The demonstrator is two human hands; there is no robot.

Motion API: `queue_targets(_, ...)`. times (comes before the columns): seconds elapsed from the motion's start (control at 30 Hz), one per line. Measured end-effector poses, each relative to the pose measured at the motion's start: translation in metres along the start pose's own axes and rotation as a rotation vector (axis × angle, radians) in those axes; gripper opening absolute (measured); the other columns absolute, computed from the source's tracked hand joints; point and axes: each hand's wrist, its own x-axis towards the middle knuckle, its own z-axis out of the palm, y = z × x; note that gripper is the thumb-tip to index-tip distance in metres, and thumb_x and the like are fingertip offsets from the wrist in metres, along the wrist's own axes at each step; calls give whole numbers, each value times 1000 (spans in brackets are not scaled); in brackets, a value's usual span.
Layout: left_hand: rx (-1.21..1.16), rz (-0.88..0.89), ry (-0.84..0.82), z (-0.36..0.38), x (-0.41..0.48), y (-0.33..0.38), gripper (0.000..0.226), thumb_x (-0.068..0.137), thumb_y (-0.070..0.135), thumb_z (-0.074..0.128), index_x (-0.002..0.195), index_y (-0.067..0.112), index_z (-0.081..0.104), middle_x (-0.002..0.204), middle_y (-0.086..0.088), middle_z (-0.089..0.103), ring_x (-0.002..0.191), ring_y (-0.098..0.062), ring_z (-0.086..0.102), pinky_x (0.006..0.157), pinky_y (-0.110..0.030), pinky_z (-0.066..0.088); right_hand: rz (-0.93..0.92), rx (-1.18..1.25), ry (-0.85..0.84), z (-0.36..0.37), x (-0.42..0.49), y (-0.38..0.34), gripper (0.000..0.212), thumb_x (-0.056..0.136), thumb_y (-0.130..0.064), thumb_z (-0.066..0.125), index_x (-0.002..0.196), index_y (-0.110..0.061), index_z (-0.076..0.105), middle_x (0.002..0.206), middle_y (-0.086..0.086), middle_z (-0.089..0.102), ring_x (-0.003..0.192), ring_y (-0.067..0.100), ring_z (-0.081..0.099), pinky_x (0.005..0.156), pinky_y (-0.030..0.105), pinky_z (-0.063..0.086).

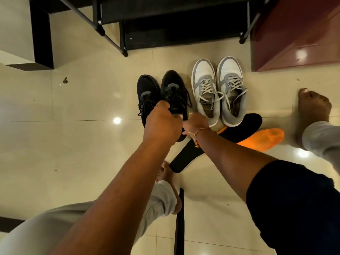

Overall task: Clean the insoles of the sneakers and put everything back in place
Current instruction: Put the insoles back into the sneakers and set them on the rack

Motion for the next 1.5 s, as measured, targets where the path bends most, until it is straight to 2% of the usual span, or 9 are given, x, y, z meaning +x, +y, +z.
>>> queue_targets(0.2,93,2,35,-8,-1,7,26,95,22,63,117,9,58,100,-9,65,89,-24,65,74,-35,57,-93,223,16,-43,-46,-10,36,86,-38,67,97,-4,72,90,8,74,85,23,72,73,33,60)
queue_targets(0.4,115,116,78,-13,-33,33,44,94,32,64,130,10,50,123,-15,59,112,-33,61,95,-48,54,-236,458,172,-102,-135,-1,23,71,-33,71,81,-13,76,75,7,74,69,24,73,70,43,62)
queue_targets(0.5,82,226,149,-26,-53,42,36,94,26,65,126,13,51,115,-8,63,104,-27,65,89,-42,57,-332,237,333,-136,-200,5,15,78,-30,68,82,-15,73,68,1,70,66,19,65,60,27,51)
queue_targets(0.6,2,300,238,-35,-78,46,25,96,21,61,120,16,56,90,7,62,82,-12,64,70,-25,53,-414,159,385,-151,-251,16,12,81,-32,65,80,-19,66,60,-2,65,59,12,59,51,24,40)
queue_targets(0.7,-4,387,320,-35,-102,50,27,98,18,58,125,22,60,85,14,58,69,-1,55,63,-14,45,-438,239,383,-152,-262,21,15,81,-35,68,93,-30,62,73,-9,68,72,9,63,62,25,49)
queue_targets(0.9,-13,427,398,-24,-105,52,34,99,17,56,130,28,60,94,10,67,77,-5,62,71,-22,54,-638,280,550,-157,-220,10,37,78,-28,73,113,-22,62,104,-1,63,96,18,61,79,30,51)
queue_targets(1.03,-14,414,377,-14,-94,59,27,98,17,56,121,28,64,81,14,63,64,1,59,54,-10,42,-622,263,641,-168,-204,6,47,79,-30,75,122,-26,58,113,-2,58,99,20,60,75,28,48)
queue_targets(1.13,-22,447,368,-9,-89,66,26,98,19,55,121,27,65,83,12,64,64,-1,59,54,-10,41,-594,146,706,-175,-199,7,49,80,-33,74,125,-26,54,117,-1,57,98,23,61,67,29,45)
queue_targets(1.5,-110,437,407,-18,-74,69,31,103,21,51,133,25,60,88,13,64,68,-4,61,57,-18,47,-809,573,557,-182,-202,-4,36,89,-38,70,120,-21,65,117,-4,61,109,9,59,96,28,51)
